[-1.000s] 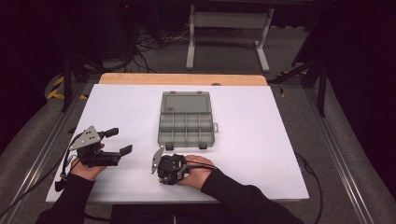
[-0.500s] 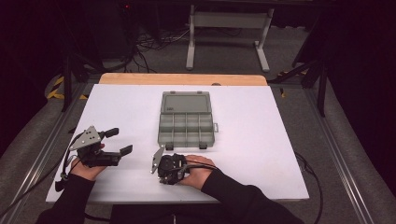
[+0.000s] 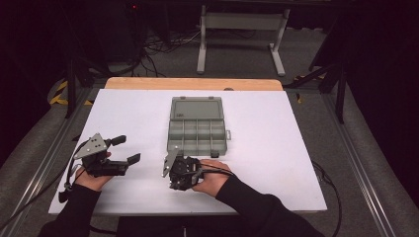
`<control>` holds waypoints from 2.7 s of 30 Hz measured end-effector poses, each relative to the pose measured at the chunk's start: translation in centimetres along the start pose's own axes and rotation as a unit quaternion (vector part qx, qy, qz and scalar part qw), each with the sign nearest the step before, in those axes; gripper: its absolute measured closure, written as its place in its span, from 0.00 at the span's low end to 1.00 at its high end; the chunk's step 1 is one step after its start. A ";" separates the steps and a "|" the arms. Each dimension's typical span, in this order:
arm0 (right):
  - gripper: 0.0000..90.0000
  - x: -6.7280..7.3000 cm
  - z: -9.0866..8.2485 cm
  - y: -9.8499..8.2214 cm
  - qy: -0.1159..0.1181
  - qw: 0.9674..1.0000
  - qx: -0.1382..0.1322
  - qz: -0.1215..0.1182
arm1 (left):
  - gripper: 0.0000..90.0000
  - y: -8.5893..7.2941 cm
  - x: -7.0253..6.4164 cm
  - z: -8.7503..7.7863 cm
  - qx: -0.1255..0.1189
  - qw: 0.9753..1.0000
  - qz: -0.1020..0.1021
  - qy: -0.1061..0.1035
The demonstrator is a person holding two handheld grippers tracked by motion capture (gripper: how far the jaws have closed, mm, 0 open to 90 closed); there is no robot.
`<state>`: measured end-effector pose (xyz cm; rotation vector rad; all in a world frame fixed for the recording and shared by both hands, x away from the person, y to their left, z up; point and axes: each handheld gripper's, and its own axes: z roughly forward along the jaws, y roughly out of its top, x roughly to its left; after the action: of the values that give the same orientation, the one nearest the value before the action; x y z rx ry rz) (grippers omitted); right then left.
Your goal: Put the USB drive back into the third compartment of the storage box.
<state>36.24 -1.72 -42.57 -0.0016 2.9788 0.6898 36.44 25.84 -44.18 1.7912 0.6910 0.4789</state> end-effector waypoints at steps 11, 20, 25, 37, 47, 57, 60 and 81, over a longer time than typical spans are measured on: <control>0.88 -1.1 -1.9 -0.2 -0.016 1.000 -0.017 0.008 | 0.15 0.0 0.0 0.0 0.000 1.000 0.000 0.001; 0.88 -2.2 -3.8 -0.5 -0.032 0.999 -0.033 0.019 | 0.15 0.0 0.0 0.0 0.000 1.000 0.001 0.001; 0.88 -2.6 -4.6 -0.6 -0.043 0.998 -0.041 0.024 | 0.15 0.0 0.0 0.0 0.000 1.000 0.001 0.001; 0.88 -4.1 -6.3 -0.9 -0.058 0.996 -0.058 0.037 | 0.15 0.0 0.0 0.0 0.000 1.000 0.001 0.002; 0.88 -5.9 -7.2 -1.7 -0.076 0.993 -0.065 0.063 | 0.15 0.2 -0.2 -0.1 -0.002 1.000 0.002 0.002; 0.88 -7.7 -7.8 -2.3 -0.092 0.989 -0.070 0.091 | 0.15 0.1 -0.1 -0.1 0.000 1.000 0.003 0.002; 0.88 -8.0 -7.9 -2.4 -0.095 0.989 -0.066 0.094 | 0.15 0.1 -0.1 -0.1 0.000 1.000 0.003 0.002; 0.88 -11.7 -8.0 -3.6 -0.117 0.980 -0.060 0.149 | 0.15 0.1 -0.1 -0.1 -0.002 1.000 0.001 0.001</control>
<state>47.28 -8.70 -36.02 0.4928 2.7324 0.8339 36.33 25.85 -44.05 1.7877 0.6896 0.4835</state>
